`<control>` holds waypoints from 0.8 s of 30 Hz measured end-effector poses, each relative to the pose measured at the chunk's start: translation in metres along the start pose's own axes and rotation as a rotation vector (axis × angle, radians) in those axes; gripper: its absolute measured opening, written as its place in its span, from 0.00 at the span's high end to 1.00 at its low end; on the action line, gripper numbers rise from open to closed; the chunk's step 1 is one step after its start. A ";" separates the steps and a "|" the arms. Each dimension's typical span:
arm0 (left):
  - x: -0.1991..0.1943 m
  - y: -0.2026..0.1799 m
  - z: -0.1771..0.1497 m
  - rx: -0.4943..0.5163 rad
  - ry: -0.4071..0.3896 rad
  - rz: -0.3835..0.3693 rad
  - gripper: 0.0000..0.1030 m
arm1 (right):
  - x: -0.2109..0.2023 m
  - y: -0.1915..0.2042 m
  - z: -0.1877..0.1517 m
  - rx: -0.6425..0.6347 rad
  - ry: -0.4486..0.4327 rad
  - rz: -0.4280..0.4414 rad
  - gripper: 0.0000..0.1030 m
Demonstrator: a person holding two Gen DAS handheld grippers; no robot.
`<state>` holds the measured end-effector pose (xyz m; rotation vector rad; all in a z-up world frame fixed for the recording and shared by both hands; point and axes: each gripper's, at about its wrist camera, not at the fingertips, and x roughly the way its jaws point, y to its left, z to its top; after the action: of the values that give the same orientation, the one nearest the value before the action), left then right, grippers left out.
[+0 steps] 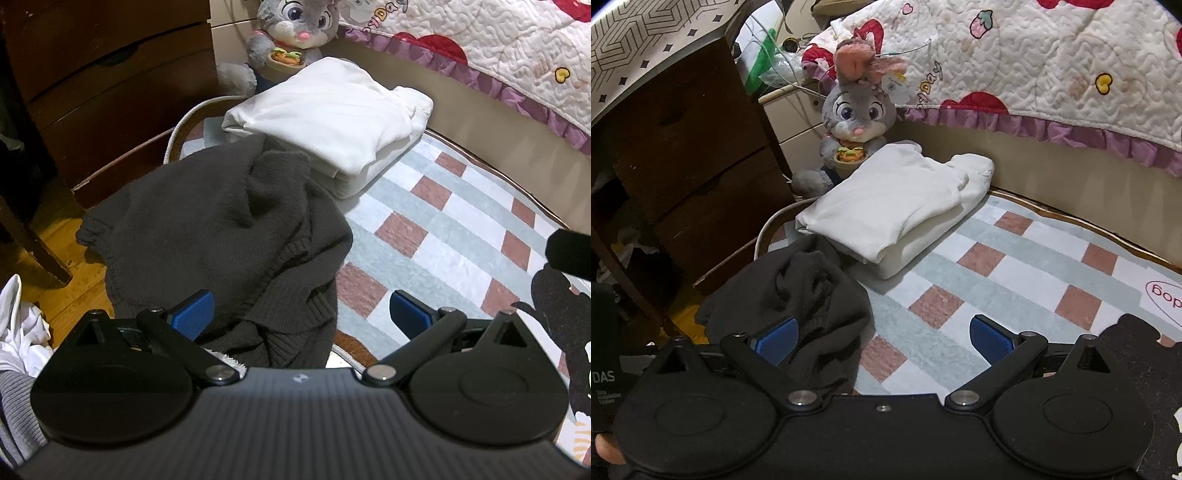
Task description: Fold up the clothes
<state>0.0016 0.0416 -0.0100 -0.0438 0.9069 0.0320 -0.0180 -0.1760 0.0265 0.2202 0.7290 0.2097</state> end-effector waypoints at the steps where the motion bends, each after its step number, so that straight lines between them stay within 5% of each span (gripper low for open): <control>1: 0.000 0.001 0.000 -0.003 0.000 0.000 0.00 | 0.000 0.000 0.000 0.001 -0.001 0.002 0.02; 21: 0.018 0.012 -0.004 -0.028 0.018 0.025 0.00 | 0.001 -0.004 -0.001 0.012 -0.025 -0.029 0.03; 24: 0.025 0.013 -0.004 0.001 0.015 0.059 0.00 | 0.000 0.003 -0.005 -0.077 -0.065 0.036 0.04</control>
<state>0.0137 0.0544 -0.0325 -0.0163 0.9232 0.0856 -0.0215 -0.1723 0.0237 0.1662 0.6513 0.2629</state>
